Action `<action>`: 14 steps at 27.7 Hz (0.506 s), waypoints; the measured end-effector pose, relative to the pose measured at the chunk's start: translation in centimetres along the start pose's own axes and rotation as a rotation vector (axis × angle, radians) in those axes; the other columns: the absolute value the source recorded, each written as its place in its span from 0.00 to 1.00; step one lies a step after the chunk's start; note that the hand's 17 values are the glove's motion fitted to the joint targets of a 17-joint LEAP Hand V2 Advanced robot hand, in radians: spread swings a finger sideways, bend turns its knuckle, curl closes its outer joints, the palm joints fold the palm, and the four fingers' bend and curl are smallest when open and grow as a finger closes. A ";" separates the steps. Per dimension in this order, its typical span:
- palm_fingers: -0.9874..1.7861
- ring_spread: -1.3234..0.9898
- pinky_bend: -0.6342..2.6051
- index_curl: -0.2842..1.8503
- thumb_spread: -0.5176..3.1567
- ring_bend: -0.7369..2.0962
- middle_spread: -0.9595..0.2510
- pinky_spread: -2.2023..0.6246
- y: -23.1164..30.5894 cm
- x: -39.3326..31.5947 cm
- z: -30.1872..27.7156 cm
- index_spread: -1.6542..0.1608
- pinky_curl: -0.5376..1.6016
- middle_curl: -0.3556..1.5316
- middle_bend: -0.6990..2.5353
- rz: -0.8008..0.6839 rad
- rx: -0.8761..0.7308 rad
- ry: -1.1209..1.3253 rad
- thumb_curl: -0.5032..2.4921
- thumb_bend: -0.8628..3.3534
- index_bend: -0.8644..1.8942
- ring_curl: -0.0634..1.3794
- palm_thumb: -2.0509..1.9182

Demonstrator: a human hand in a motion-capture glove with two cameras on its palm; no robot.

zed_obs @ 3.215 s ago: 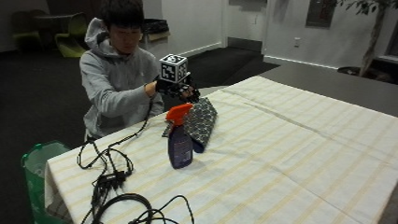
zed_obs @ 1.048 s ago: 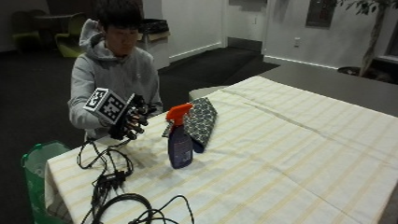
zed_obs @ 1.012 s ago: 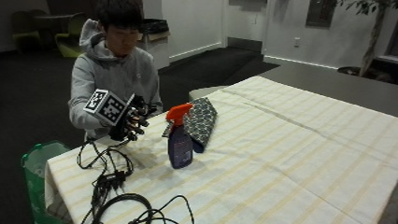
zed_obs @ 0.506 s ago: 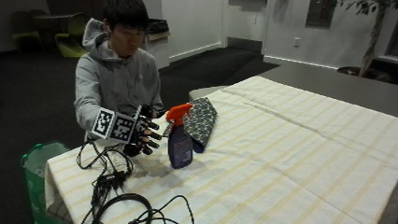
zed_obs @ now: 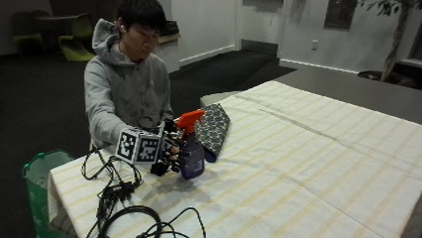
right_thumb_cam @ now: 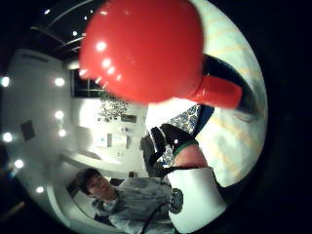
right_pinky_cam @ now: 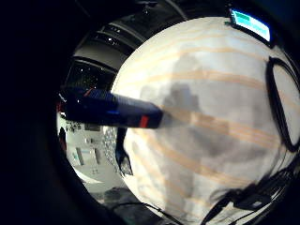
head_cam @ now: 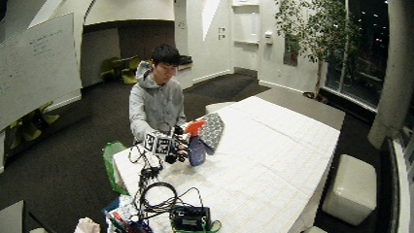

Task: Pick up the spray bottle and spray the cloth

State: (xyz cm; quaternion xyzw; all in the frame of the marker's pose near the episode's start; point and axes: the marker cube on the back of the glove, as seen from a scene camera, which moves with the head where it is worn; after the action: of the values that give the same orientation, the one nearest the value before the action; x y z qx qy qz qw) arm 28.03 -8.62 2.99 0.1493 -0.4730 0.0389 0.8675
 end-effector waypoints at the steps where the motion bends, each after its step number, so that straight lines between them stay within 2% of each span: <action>1: 0.33 0.59 0.36 0.19 0.39 0.36 0.75 0.87 -0.3 -0.1 0.3 0.69 0.41 0.35 0.28 -0.002 0.003 -0.031 0.28 0.20 0.35 0.22 0.68; 7: 0.35 0.58 0.35 0.20 0.39 0.36 0.75 0.87 -2.1 -0.5 1.6 0.69 0.41 0.36 0.28 -0.019 0.030 -0.187 0.28 0.20 0.36 0.22 0.68; 14: 0.37 0.57 0.35 0.20 0.38 0.38 0.74 0.87 -2.7 -0.7 3.0 0.70 0.41 0.36 0.29 -0.015 -0.004 -0.184 0.28 0.20 0.36 0.23 0.69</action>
State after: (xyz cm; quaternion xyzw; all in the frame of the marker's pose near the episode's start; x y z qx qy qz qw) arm 25.77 -12.07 3.35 0.1540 -0.5495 0.0175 0.8210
